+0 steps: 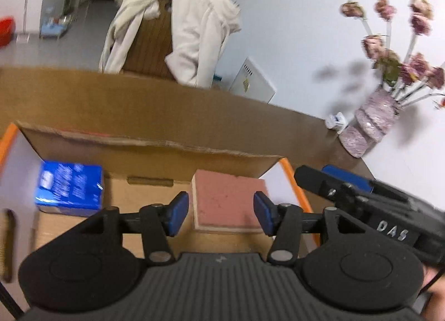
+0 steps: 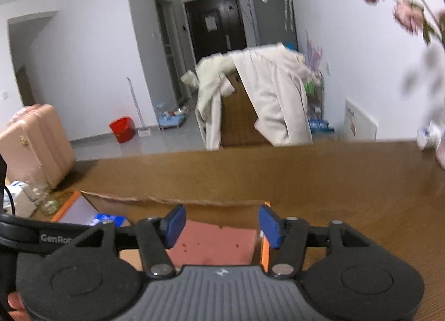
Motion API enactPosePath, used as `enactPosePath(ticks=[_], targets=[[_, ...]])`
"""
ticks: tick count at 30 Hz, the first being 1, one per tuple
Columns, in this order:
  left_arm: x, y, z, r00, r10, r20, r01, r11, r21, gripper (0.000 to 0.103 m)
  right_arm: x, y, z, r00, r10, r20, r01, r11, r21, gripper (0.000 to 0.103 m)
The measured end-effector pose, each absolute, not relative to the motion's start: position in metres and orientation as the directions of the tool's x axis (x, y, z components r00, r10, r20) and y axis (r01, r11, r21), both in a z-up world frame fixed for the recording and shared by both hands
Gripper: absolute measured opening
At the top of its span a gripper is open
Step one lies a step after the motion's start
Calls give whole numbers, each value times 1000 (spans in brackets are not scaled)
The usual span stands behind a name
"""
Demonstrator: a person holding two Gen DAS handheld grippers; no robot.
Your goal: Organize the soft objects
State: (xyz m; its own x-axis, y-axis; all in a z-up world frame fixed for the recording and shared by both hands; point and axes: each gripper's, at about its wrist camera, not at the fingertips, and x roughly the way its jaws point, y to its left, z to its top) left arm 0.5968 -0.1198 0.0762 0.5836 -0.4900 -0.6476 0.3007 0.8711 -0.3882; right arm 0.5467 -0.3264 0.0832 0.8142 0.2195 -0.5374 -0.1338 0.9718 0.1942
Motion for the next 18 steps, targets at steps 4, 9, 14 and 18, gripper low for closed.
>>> enactPosePath(ticks=[4,9,14,18], targets=[[561,-101,116,630,-489,-603,325,871,-368,64,512,-329,119,825,263,-500,-195,963,185,74],[507,-76,156,693,-467,-549,336,883,-327,70,448,-328,151,835,278,-475,-246,961,130,79],[444,-53,179,742,-438,-508,352,899,-261,76,383,-332,169,848,296,-439,-259,955,144,84],[388,-34,187,769,-431,-471,372,902,-219,80,335,-335,171,852,317,-418,-271,948,166,86]])
